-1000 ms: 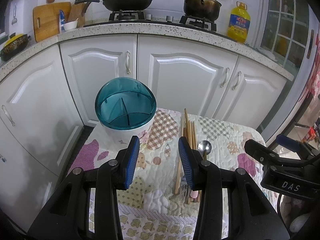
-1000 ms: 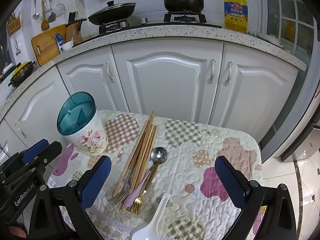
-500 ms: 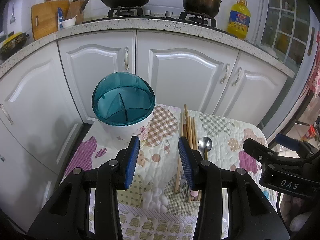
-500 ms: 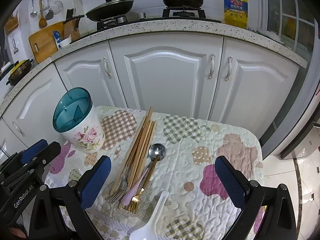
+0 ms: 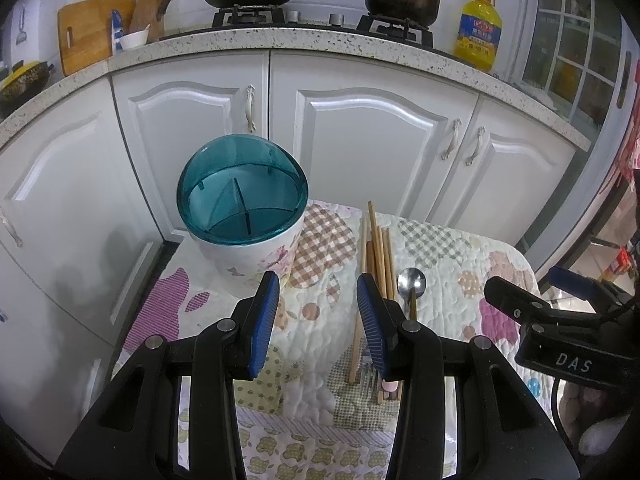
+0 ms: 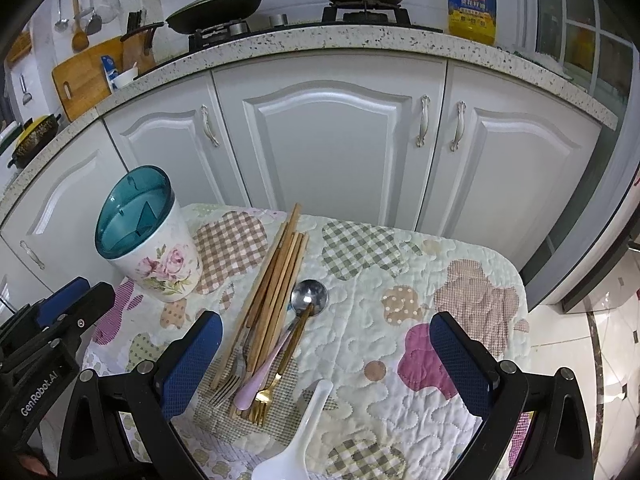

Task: Organize utensils
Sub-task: 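Close the right gripper on one wooden chopstick while the left gripper approaches the bundle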

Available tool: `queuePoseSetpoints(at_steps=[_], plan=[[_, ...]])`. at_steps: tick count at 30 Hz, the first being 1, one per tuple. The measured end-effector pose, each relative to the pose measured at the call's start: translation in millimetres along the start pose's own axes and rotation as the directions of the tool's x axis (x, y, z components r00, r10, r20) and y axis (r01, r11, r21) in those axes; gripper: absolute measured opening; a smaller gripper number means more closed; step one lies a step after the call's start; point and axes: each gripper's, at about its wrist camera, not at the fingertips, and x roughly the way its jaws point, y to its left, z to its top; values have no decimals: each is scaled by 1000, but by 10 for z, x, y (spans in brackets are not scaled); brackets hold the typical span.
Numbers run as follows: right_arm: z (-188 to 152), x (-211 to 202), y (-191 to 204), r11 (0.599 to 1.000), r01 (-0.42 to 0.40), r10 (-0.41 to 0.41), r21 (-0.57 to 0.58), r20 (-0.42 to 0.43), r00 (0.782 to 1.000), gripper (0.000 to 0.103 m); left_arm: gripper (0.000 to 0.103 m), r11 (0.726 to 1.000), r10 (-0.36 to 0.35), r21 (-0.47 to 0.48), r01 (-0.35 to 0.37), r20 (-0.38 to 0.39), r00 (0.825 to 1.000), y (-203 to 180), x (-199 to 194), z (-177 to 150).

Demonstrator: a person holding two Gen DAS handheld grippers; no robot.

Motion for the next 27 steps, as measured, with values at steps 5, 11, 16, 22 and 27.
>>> queuePoseSetpoints(at_steps=[5,11,16,22,27], plan=[[29,205,-124,1000,-25,25,-10,-32,999,103,40,999,-24,25,24,-22,999,-50,83,-19],[181,629,-187,991,-128,125,-26,-95,988,78,40,997,-49,60,52,-48,998,-116,222,-35],[378,1114,-70,980,-196,187,-43,-164,969,51,40,993,-67,89,74,-75,995,-178,389,-23],[428,1656,78,975,-220,204,-35,-254,946,34,40,991,-73,106,85,-109,991,-223,608,-5],[421,1852,96,972,-236,222,-17,-287,932,15,40,988,-80,121,97,-142,987,-319,828,8]])
